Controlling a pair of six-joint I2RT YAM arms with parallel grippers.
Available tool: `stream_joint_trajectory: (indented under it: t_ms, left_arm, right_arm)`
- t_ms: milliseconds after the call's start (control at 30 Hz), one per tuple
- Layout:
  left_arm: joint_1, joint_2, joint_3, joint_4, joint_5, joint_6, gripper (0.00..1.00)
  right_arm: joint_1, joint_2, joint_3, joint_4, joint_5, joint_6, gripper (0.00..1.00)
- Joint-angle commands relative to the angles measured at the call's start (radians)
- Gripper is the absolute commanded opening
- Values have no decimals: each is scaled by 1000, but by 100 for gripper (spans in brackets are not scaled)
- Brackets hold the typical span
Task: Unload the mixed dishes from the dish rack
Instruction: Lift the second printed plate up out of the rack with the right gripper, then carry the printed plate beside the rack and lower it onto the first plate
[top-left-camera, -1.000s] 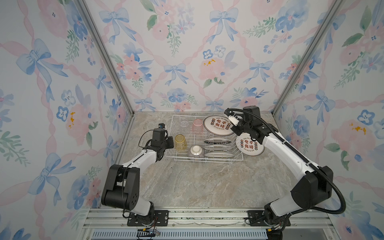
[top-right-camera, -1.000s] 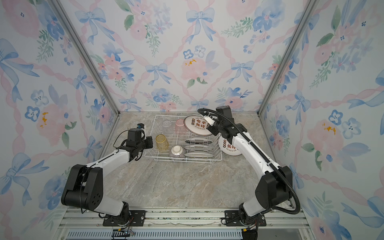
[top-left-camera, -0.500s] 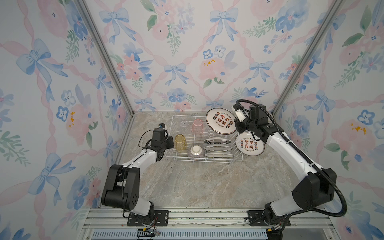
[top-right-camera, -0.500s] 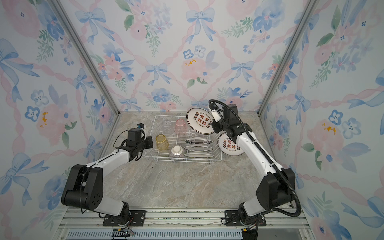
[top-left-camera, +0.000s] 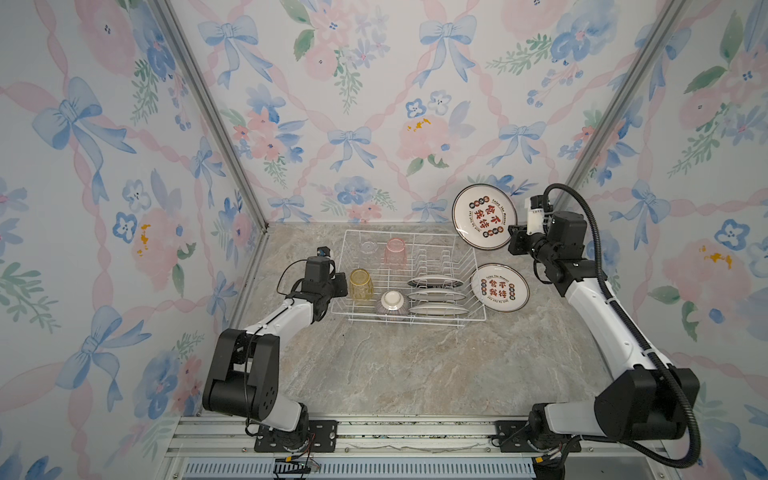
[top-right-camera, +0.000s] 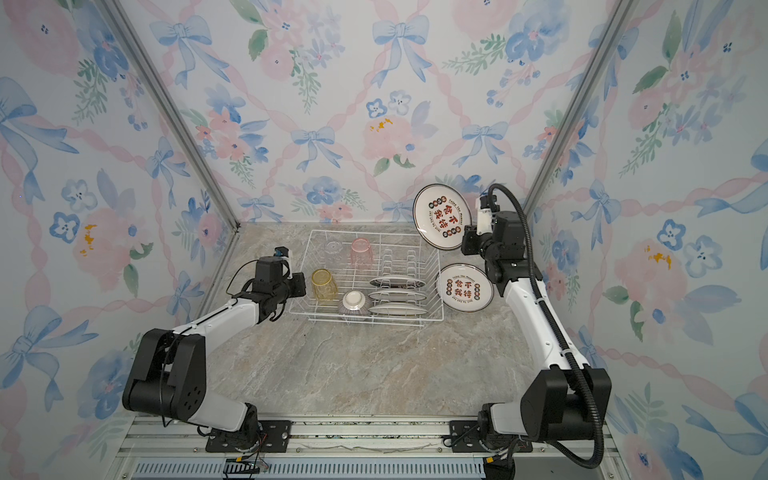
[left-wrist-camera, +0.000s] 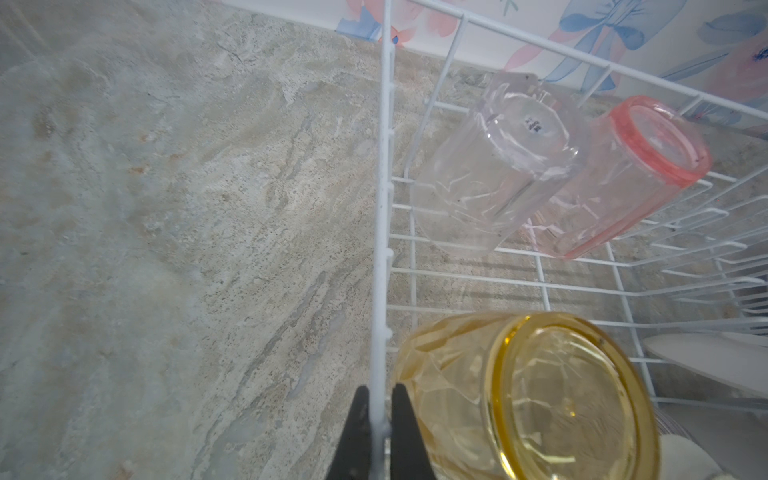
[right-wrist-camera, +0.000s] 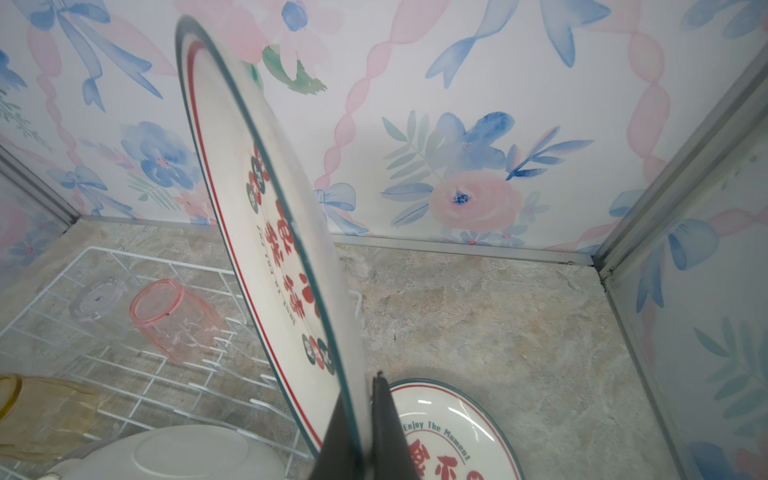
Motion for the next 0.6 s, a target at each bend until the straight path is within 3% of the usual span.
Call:
stream_joint_trajectory:
  t_ms: [0, 167, 367, 567]
  left_arm:
    - [-3, 7, -12, -11, 4, -26, 0]
    - [-3, 2, -20, -11, 0, -25, 0]
    - [-3, 5, -19, -11, 2, -26, 0]
    - [-3, 5, -21, -8, 2, -28, 0]
  right_arm:
    - [-74, -54, -6, 32, -70, 179, 0]
    - [-243, -121, -111, 23, -119, 323, 0]
    - [-386, -194, -232, -9, -167, 390, 0]
    - [-437, -154, -315, -38, -276, 434, 0]
